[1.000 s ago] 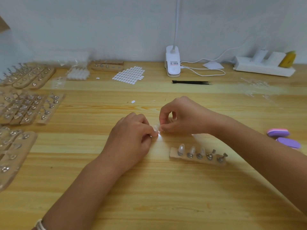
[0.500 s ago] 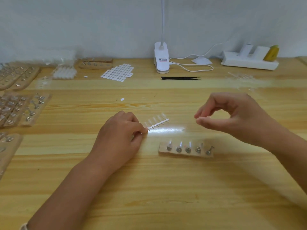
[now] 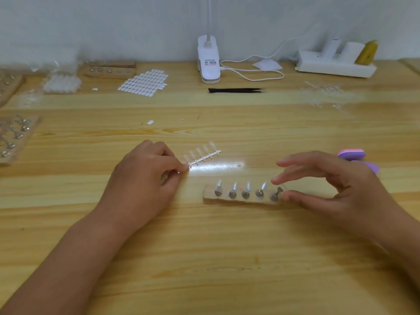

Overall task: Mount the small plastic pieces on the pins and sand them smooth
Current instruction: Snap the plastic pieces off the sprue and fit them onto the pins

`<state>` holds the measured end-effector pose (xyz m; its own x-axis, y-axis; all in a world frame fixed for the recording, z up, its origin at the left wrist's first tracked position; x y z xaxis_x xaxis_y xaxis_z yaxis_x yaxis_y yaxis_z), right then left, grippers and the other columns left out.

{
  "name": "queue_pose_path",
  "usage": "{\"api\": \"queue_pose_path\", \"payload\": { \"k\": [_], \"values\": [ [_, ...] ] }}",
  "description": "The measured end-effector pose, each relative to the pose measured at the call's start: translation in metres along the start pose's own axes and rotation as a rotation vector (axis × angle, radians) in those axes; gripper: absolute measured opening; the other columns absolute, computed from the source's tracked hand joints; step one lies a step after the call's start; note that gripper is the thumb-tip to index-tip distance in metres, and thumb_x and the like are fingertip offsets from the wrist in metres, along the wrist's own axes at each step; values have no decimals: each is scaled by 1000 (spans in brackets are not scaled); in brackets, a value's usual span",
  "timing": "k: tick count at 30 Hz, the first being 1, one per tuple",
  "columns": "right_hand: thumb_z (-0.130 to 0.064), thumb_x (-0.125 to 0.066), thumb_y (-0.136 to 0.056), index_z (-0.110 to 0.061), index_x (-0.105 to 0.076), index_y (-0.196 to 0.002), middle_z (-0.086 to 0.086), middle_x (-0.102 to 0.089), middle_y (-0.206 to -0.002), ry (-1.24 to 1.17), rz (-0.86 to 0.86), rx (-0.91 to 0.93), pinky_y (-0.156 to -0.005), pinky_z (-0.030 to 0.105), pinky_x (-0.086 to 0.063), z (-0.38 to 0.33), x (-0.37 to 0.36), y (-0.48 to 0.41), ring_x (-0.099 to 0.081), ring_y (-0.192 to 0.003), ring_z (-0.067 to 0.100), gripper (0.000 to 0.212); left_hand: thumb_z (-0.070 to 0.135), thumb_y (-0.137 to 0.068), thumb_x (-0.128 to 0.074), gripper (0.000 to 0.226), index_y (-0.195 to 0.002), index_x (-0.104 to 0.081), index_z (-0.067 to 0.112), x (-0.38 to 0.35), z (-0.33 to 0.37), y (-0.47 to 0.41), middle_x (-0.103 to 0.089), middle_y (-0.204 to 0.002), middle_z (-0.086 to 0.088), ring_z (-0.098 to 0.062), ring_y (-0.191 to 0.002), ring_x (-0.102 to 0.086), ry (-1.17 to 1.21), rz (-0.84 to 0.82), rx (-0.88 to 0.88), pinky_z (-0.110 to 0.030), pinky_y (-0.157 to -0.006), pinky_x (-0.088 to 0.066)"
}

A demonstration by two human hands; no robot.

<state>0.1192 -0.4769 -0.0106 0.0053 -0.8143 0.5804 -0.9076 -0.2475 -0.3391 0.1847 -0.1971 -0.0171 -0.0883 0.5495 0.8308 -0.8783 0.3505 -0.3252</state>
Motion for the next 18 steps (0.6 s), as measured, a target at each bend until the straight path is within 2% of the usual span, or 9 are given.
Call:
{"api": "queue_pose_path", "payload": {
  "k": [5,9,13,18],
  "values": [
    [-26,-76,-79,-30,-61,-125,-20,-75,-103,6,-13,2,-101,16,-44,3,-1,0,-71,-104,4,48,16,-86,-72,8,-85,-79,18,-1,-1,0,-61,-79,5,-22,-82,-53,-3,-1,-7,-41,-67,-48],
    [-29,-74,-78,-25,-64,-112,-20,-75,-101,-8,-12,-22,-96,12,-44,1,-3,-1,-71,-102,1,36,15,-85,-72,8,-86,-79,19,-1,-1,0,-61,-80,6,-21,-82,-53,1,-3,-4,-42,-67,-48],
    [-28,-74,-77,-13,-65,-102,-16,-76,-99,-28,14,-35,-94,21,-52,-1,-3,0,-72,-99,2,30,15,-85,-72,8,-87,-79,18,-1,-1,0,-61,-80,5,-22,-84,-54,2,-3,-5,-43,-68,-49],
    [-28,-74,-76,-10,-65,-97,-16,-75,-98,-58,11,-75,-94,22,-52,-2,-5,0,-73,-98,3,29,15,-85,-72,8,-87,-79,18,-2,-2,0,-61,-80,5,-21,-82,-53,6,-4,-9,-43,-67,-49]
  ]
}}
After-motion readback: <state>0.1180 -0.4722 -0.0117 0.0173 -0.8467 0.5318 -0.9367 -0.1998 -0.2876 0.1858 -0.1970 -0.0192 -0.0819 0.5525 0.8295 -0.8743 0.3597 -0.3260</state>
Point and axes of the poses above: each hand's wrist, its own y-axis away from the middle knuckle, its own x-axis out of the back of the hand, z = x × y, the point moved 3 cm from there along -y, towards the middle knuckle
